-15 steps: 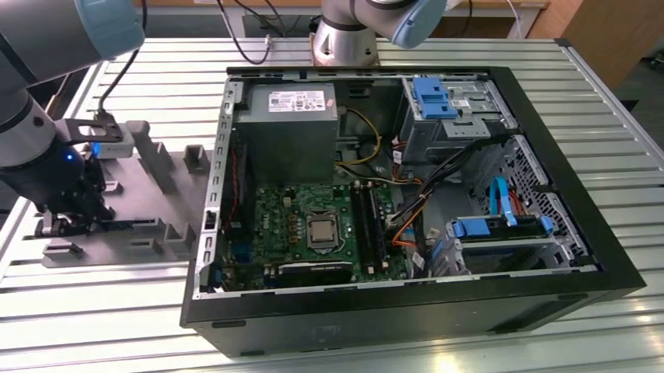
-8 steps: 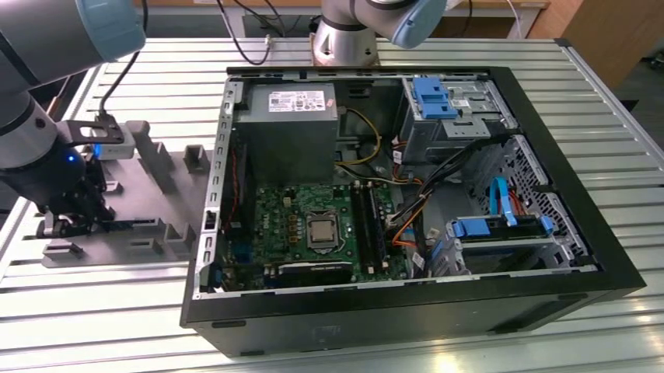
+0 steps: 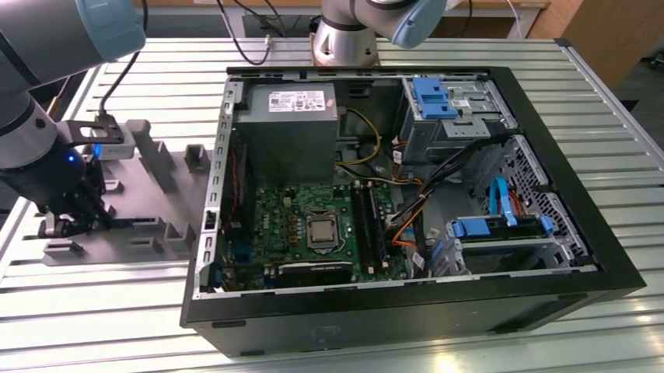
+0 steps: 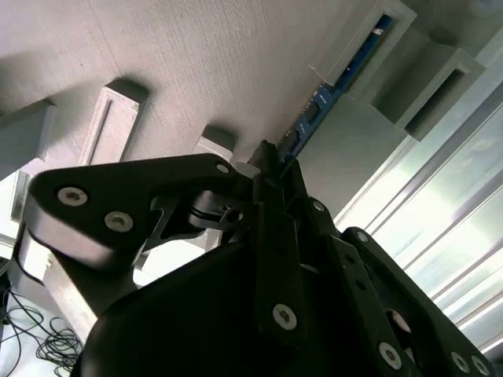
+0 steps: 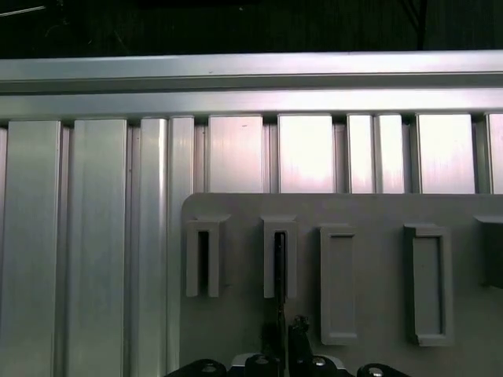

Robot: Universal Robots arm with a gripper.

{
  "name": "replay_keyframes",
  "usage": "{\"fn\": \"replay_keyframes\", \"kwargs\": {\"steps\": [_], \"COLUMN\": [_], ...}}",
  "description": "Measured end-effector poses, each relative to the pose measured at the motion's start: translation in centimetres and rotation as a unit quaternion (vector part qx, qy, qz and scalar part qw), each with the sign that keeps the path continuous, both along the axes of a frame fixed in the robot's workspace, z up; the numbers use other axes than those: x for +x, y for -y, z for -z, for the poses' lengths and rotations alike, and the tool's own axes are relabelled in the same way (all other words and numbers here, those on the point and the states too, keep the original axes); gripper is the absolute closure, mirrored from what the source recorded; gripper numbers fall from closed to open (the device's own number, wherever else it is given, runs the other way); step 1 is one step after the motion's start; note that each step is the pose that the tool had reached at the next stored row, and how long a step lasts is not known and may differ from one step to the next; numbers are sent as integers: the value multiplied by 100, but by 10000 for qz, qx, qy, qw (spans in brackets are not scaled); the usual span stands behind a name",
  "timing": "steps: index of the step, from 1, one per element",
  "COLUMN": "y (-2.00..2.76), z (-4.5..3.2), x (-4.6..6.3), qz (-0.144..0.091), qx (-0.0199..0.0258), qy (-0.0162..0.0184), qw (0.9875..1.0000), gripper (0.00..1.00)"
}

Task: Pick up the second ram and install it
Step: 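Pick up the second ram and move it above second insertion slot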

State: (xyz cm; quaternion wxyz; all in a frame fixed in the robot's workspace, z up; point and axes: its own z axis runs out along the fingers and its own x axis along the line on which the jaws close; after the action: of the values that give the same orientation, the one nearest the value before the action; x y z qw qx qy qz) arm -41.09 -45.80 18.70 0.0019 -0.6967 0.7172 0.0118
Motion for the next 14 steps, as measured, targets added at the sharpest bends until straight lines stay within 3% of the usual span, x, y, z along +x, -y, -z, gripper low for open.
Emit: {"fn": "replay_keyframes", "kwargs": {"steps": [5, 14], "y": [0, 7], "z": [0, -6], "x": [0, 0], "qz": [0, -46], "qx": [0, 0], "qy": [0, 0], "qw": [10000, 10000], "gripper": [86, 86]}}
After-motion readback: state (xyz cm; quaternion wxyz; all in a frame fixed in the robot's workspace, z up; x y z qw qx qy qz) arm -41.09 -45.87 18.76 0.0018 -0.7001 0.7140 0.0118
